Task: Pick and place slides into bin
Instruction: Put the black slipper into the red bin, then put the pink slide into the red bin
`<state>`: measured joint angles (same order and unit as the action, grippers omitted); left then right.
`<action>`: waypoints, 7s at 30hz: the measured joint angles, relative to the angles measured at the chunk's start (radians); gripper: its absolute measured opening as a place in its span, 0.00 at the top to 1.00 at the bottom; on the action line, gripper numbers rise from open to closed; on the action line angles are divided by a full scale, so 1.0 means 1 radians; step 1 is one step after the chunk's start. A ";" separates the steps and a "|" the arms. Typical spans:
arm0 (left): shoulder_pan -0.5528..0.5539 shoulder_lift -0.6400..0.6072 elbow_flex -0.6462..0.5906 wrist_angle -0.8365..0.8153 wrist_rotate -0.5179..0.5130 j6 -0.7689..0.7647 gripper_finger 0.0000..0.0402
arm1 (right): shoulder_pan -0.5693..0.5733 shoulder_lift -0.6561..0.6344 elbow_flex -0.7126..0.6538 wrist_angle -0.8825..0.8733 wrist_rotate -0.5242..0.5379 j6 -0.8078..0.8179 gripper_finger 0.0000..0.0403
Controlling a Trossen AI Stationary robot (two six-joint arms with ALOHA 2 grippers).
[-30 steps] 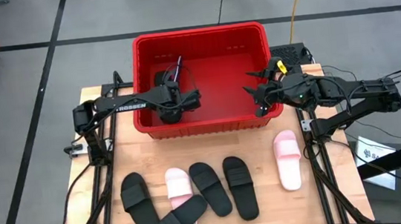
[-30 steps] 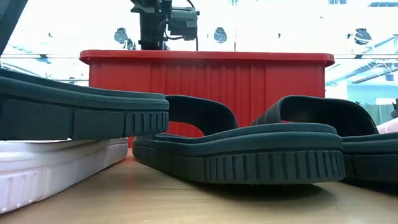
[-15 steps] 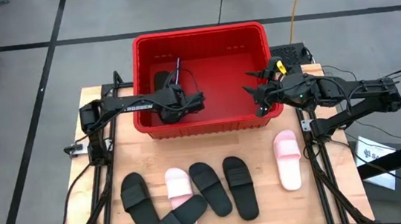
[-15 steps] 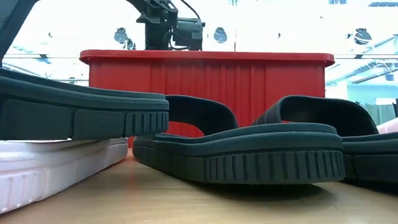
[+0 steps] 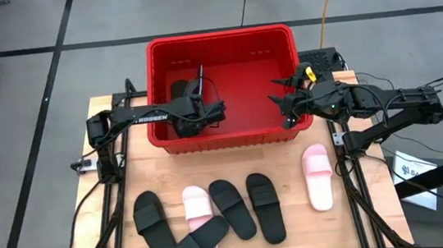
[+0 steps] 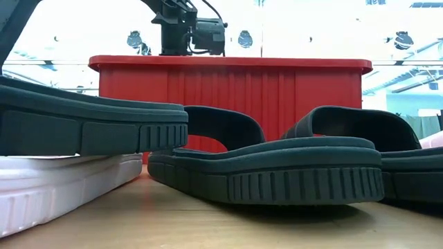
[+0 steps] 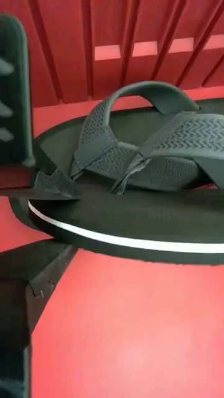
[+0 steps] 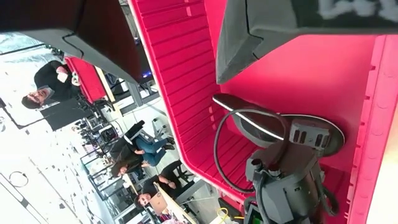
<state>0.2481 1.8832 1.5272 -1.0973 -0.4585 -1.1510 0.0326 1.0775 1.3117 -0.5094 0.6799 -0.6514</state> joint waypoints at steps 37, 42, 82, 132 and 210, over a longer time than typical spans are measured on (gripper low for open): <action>0.123 -0.385 0.002 0.142 0.176 0.336 0.58 | -0.008 -0.003 0.000 0.009 -0.001 0.161 0.51; 0.138 -0.427 0.002 0.146 0.147 0.362 0.58 | -0.007 -0.004 0.000 0.012 -0.002 0.175 0.51; 0.345 0.032 0.422 -0.196 0.328 1.273 0.58 | -0.007 -0.004 0.000 0.054 -0.001 0.356 0.51; 0.272 0.239 0.391 -0.218 0.369 1.465 0.58 | -0.007 -0.004 0.000 0.087 0.000 0.323 0.51; 0.037 -0.290 0.313 -0.238 0.112 1.097 0.58 | 0.139 -0.054 0.000 -0.184 0.000 0.293 0.51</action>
<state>0.2856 1.5930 1.8404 -1.3354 -0.3463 -0.0543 0.1711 1.0237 1.3121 -0.6934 0.6800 -0.3582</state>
